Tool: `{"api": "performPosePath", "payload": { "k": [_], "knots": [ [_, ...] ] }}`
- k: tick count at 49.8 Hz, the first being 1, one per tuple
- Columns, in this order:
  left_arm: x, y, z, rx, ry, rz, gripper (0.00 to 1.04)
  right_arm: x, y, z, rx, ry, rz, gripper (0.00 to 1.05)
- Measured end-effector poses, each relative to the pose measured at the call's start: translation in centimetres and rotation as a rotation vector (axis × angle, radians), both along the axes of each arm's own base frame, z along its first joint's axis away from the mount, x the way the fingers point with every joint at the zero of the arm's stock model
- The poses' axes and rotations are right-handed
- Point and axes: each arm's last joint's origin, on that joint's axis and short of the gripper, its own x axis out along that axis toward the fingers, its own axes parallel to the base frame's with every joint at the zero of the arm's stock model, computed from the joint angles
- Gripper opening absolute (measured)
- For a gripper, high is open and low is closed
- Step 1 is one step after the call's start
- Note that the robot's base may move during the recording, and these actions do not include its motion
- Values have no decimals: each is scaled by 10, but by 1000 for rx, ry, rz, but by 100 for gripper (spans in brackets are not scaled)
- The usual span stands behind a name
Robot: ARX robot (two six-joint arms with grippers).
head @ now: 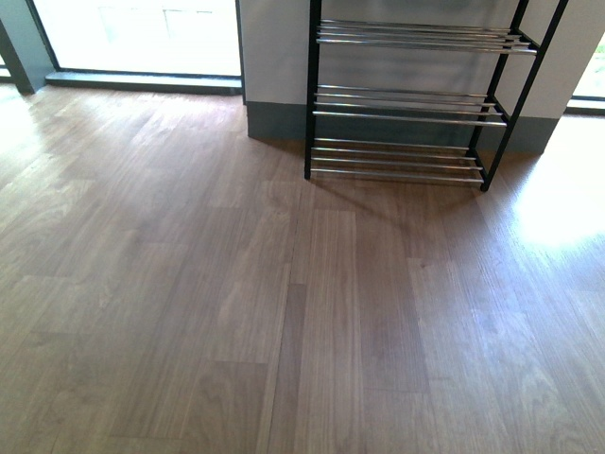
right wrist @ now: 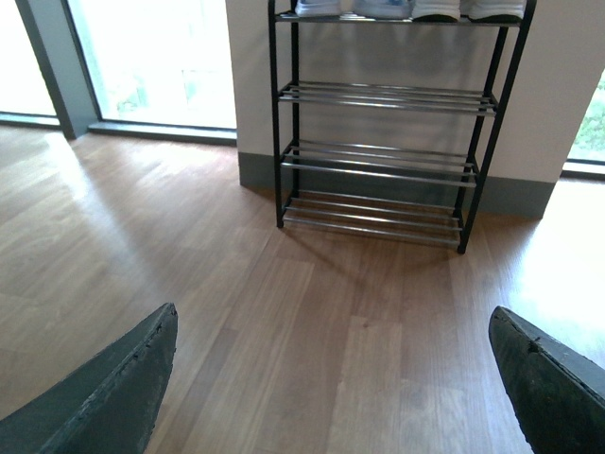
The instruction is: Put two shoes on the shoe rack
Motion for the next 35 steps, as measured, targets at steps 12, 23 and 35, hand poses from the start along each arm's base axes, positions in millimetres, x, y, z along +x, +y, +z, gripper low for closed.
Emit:
{"api": "performPosePath", "payload": {
  "k": [12, 23, 35],
  "knots": [
    [0, 0, 0, 0, 0, 1, 95, 0, 0, 0, 0, -1, 0, 96],
    [0, 0, 0, 0, 0, 0, 95, 0, 0, 0, 0, -1, -1, 95],
    [0, 0, 0, 0, 0, 0, 95, 0, 0, 0, 0, -1, -1, 96]
  ]
}}
